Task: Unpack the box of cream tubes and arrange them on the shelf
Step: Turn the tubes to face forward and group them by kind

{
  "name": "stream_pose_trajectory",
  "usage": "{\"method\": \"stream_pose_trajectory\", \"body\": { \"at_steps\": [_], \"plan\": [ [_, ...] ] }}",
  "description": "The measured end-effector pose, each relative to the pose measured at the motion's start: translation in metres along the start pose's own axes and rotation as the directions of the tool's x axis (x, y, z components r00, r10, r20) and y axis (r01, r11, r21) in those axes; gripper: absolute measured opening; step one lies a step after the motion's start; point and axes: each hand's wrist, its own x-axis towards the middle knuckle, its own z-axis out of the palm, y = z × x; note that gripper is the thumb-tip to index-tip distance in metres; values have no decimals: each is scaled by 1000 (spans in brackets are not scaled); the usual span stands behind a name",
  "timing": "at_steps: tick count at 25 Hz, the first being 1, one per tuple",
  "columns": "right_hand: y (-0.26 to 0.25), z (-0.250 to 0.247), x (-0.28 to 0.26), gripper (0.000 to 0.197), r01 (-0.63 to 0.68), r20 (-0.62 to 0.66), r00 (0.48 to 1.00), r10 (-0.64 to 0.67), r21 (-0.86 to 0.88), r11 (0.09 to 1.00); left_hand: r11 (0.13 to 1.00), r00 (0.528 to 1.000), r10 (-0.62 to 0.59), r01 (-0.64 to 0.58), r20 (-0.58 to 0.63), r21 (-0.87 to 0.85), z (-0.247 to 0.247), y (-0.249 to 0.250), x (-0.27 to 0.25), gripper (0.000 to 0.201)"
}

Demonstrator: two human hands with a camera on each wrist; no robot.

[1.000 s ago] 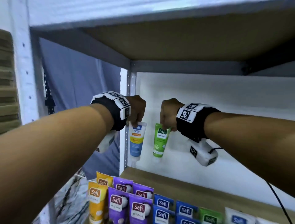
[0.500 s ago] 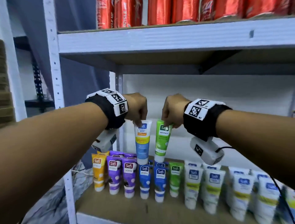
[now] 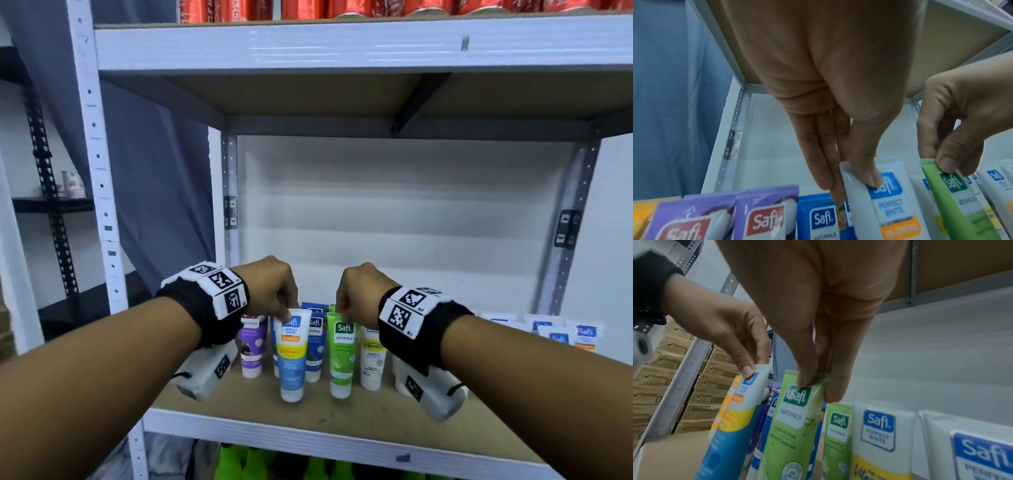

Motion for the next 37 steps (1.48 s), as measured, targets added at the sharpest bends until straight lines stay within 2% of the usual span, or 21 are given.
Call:
{"method": "stream_pose_trajectory", "body": {
  "at_steps": [6, 12, 17, 19, 21, 23, 25, 27, 31, 34, 37],
  "plan": [
    [-1, 24, -4, 19, -29, 3, 1000, 29, -24, 999, 998, 997, -52, 50, -62, -41, 24, -7, -5, 17],
    [3, 41, -1, 20, -74, -15, 997, 74, -7, 997, 996, 994, -47, 40, -94, -74, 39, -14, -6, 16],
    [13, 57, -9, 21, -136, -78, 986, 148, 145, 980, 976, 974, -124, 85, -191, -200, 64, -14, -13, 25],
    [16, 64, -18, 37, -190, -139, 964, 225, 228, 955, 925, 954, -203, 112, -222, -363, 83, -16, -17, 34],
    [16, 72, -29, 43, -267, -169, 928, 333, 321, 909, 803, 923, -312, 130, -224, -581, 103, -20, -22, 43],
    [14, 83, -36, 43, -374, -103, 895, 434, 357, 856, 658, 904, -384, 127, -186, -742, 121, -20, -25, 44],
    [14, 96, -37, 47, -451, -8, 867, 498, 412, 792, 564, 894, -422, 127, -153, -816, 135, -15, -28, 41],
    [11, 108, -36, 43, -482, 39, 852, 522, 448, 753, 560, 888, -429, 119, -164, -820, 147, -11, -29, 40],
    [4, 120, -32, 37, -496, 54, 838, 543, 490, 717, 572, 866, -449, 90, -219, -816, 160, -11, -30, 38],
    [5, 122, -27, 36, -493, 55, 833, 550, 526, 694, 599, 874, -417, 56, -251, -799, 165, -12, -31, 37],
    [5, 126, -18, 29, -531, 49, 806, 590, 498, 685, 585, 876, -414, 48, -247, -810, 166, -10, -32, 37]
  ]
}}
